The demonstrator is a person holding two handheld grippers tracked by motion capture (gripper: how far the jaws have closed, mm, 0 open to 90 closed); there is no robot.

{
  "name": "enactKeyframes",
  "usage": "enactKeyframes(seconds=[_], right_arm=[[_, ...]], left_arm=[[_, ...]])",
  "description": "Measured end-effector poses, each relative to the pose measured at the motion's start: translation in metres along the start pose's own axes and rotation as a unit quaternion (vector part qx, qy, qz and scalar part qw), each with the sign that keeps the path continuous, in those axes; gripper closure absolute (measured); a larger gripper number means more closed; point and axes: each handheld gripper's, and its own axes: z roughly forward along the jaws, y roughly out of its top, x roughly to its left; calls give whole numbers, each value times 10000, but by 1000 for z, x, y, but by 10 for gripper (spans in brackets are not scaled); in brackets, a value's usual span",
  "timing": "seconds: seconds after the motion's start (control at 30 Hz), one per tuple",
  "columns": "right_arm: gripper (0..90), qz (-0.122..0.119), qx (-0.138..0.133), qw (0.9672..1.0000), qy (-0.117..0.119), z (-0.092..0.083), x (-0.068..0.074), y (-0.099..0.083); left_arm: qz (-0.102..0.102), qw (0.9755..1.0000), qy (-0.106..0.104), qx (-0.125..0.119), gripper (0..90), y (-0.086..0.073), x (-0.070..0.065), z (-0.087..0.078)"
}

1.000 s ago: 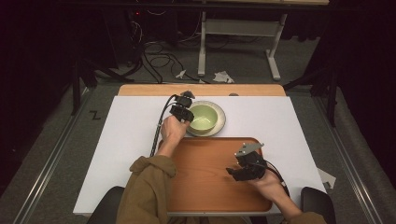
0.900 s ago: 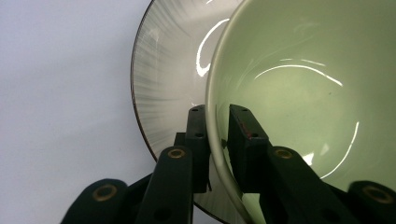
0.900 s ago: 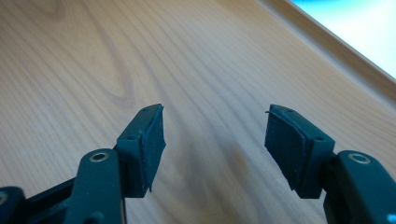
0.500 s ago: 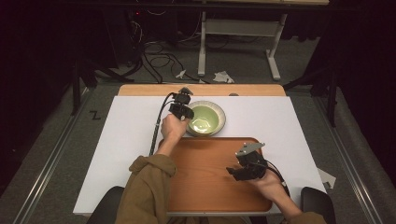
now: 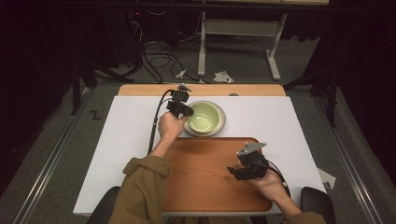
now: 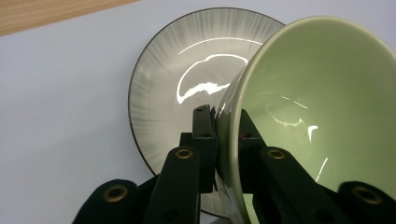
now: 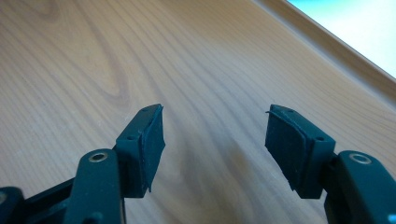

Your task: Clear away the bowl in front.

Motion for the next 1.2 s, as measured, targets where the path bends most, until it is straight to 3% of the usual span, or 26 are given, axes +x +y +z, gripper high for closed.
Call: enactKeyframes(seconds=[0.17,0.63,1.2], right_arm=[[376,180,-98,9998,-16,-4,-6,-2],[375,255,-225,9994,-79,-9,-11,-3],[373,395,-293,9987,-134,-13,-16,-5]], left_arm=[[139,9998,-104,-11,828,-1,-2,-7],[431,9977,-518,-104,827,-4,-21,-27],[769,9943,-734,-86,826,-11,-36,-50]])
